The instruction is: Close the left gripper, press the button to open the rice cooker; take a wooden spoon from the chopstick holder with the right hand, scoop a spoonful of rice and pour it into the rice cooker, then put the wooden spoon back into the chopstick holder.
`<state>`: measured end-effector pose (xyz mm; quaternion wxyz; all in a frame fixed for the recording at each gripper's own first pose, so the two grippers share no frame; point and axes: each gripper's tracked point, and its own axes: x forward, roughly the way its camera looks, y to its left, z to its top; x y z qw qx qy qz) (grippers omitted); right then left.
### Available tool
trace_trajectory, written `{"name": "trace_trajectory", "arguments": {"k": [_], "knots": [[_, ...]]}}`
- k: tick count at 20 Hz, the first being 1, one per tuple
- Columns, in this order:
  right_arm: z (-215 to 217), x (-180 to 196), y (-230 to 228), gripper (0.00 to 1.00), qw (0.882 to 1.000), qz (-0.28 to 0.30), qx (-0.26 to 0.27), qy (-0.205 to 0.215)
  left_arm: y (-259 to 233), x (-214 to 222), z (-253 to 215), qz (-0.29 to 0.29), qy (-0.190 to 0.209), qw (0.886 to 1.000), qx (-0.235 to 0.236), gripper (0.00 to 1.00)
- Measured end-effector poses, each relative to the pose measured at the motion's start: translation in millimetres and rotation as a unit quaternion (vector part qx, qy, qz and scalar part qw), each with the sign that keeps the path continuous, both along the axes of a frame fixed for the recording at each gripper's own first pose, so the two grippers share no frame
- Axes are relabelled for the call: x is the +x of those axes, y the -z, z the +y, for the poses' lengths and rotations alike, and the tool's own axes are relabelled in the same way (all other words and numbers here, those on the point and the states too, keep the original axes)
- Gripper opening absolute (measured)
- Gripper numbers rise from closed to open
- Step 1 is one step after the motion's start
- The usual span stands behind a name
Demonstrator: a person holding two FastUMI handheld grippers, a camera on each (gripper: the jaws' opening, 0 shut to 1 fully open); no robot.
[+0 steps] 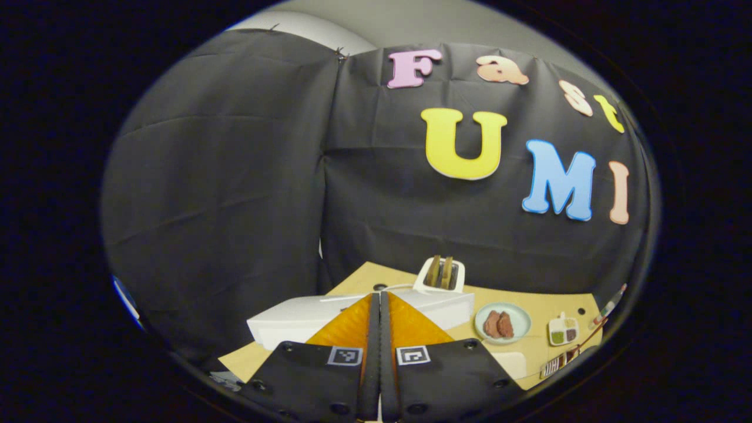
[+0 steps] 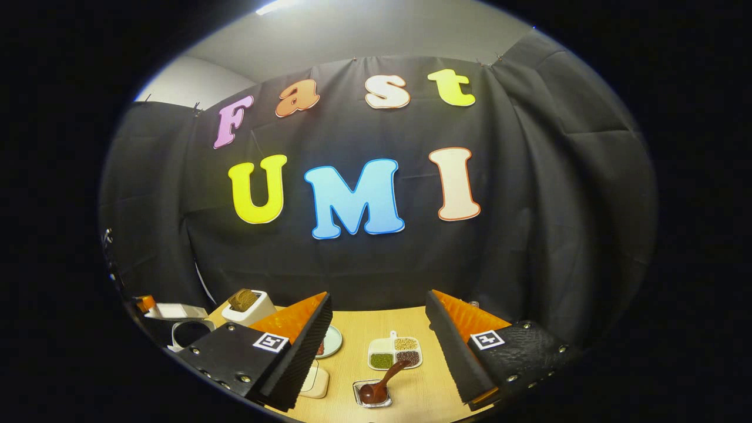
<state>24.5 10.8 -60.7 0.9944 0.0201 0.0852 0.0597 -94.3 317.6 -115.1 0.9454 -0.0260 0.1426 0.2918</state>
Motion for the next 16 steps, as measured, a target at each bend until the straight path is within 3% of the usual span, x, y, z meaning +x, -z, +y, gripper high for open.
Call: {"name": "trace_trajectory", "arguments": {"k": [4, 6, 10, 11, 12, 16], "knots": [[-3.8, -0.9, 2.2, 0.97, 1.0, 0.002, -0.001, 0.003, -50.2, -1.8, -10.9, -0.047, 0.003, 0.999, 0.023, 0.11], [-6.1, 0.0, 4.8, 0.97, 1.0, 0.005, 0.002, 0.006, -78.4, -0.2, -25.9, -0.075, 0.016, 0.996, 0.047, 0.08], [-5.7, 2.0, 8.5, 0.97, 1.0, 0.008, 0.003, 0.007, -115.0, 13.2, -54.8, -0.135, 0.05, 0.985, 0.092, 0.99], [-5.6, 3.0, 9.0, 0.97, 1.0, 0.007, 0.003, 0.006, -116.4, 8.0, -64.8, -0.135, 0.057, 0.985, 0.09, 0.93], [-6.1, 3.4, 10.1, 0.97, 1.0, 0.006, 0.002, 0.006, -113.7, 8.9, -72.5, -0.136, 0.065, 0.985, 0.084, 0.98], [-6.8, 7.6, 23.3, 0.97, 1.0, 0.011, -0.001, 0.004, -112.1, 13.8, -98.5, -0.14, 0.089, 0.984, 0.066, 0.97]]}}
